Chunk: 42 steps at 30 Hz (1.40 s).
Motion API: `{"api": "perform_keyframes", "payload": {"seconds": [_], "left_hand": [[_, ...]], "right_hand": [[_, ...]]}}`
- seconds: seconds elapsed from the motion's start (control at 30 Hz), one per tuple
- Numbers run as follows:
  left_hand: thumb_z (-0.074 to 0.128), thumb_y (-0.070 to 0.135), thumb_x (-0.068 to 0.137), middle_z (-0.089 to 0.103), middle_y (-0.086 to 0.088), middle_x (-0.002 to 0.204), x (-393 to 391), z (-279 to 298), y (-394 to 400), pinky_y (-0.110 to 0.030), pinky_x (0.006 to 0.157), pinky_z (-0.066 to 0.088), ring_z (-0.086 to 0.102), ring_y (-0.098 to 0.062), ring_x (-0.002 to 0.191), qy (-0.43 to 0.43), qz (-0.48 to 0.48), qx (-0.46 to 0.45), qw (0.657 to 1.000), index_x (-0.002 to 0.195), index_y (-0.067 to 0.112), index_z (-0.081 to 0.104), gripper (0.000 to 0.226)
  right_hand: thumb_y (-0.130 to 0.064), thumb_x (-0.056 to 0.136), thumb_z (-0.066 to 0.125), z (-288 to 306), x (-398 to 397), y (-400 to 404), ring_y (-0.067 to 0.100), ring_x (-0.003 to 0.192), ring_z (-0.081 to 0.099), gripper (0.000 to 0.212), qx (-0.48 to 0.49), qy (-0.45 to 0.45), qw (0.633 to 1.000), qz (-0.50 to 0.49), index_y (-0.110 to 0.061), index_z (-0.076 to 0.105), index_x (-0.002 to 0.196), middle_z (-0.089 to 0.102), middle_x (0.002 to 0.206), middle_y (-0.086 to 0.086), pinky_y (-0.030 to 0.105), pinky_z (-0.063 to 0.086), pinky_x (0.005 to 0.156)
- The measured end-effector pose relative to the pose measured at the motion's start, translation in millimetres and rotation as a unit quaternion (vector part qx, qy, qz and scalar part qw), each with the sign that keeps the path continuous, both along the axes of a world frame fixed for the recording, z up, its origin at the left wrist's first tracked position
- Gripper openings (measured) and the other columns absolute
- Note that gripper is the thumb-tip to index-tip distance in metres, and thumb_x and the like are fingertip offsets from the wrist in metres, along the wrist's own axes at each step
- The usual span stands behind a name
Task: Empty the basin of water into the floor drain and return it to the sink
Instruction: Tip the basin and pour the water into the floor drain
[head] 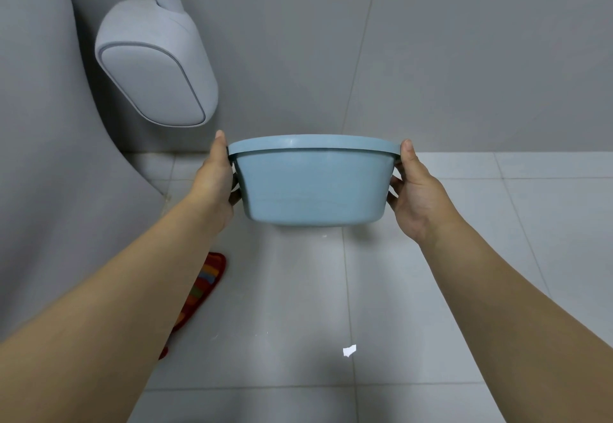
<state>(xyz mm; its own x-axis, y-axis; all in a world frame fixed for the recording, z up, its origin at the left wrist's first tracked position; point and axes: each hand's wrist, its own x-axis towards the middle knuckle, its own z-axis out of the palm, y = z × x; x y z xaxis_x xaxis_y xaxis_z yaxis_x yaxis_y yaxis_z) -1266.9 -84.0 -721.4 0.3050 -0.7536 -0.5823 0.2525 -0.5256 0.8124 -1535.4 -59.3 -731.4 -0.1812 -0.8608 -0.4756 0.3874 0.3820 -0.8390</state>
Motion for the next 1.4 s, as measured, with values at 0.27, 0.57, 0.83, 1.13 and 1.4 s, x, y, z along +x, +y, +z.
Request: {"api": "perform_keyframes", "payload": {"seconds": [0.27, 0.57, 0.83, 1.13, 1.4], "left_hand": [[0.054, 0.102, 0.04, 0.067, 0.005, 0.13, 7, -2, 2, -0.037, 0.076, 0.056, 0.064, -0.015, 0.116, -0.002, -0.097, -0.024, 0.995, 0.14, 0.024, 0.054, 0.127], [0.075, 0.088, 0.04, 0.048, 0.006, 0.152, 13, -8, 11, -0.054, 0.095, 0.053, 0.047, -0.02, 0.138, 0.016, -0.17, -0.085, 0.982, 0.157, 0.03, 0.019, 0.142], [0.083, 0.078, 0.044, 0.059, 0.007, 0.144, 15, -12, 7, -0.048, 0.091, 0.055, 0.051, -0.017, 0.136, 0.047, -0.166, -0.089, 0.981, 0.147, 0.029, 0.044, 0.121], [0.082, 0.08, 0.044, 0.062, 0.005, 0.141, 14, -13, 4, -0.042, 0.083, 0.058, 0.054, -0.019, 0.133, 0.05, -0.169, -0.091, 0.98, 0.146, 0.028, 0.046, 0.12], [0.081, 0.081, 0.044, 0.06, 0.005, 0.142, 14, -16, 1, -0.041, 0.082, 0.058, 0.055, -0.018, 0.133, 0.052, -0.165, -0.088, 0.981, 0.147, 0.03, 0.044, 0.121]], "right_hand": [[-0.055, 0.093, 0.062, -1, -2, -2, 0.01, 0.121, 0.062, 0.056, -0.001, -0.002, 1.0, -0.006, -0.022, 0.057, 0.138, 0.067, 0.118, -0.017, 0.037, 0.047, 0.107], [-0.055, 0.094, 0.059, 2, -3, -1, 0.009, 0.114, 0.063, 0.054, -0.007, 0.001, 1.0, -0.008, -0.021, 0.059, 0.136, 0.069, 0.114, -0.018, 0.032, 0.049, 0.099], [-0.057, 0.093, 0.059, 1, -2, 0, 0.009, 0.12, 0.061, 0.057, -0.005, -0.009, 1.0, 0.0, -0.023, 0.058, 0.139, 0.067, 0.122, -0.017, 0.032, 0.048, 0.102], [-0.068, 0.044, 0.087, 1, -4, 3, 0.009, 0.127, 0.058, 0.103, -0.041, -0.033, 0.998, 0.036, -0.024, 0.054, 0.131, 0.071, 0.113, -0.021, 0.038, 0.04, 0.112], [-0.073, 0.035, 0.089, 0, -4, 1, 0.011, 0.128, 0.058, 0.123, -0.054, -0.024, 0.998, 0.022, -0.02, 0.054, 0.141, 0.07, 0.119, -0.016, 0.038, 0.042, 0.113]]}}
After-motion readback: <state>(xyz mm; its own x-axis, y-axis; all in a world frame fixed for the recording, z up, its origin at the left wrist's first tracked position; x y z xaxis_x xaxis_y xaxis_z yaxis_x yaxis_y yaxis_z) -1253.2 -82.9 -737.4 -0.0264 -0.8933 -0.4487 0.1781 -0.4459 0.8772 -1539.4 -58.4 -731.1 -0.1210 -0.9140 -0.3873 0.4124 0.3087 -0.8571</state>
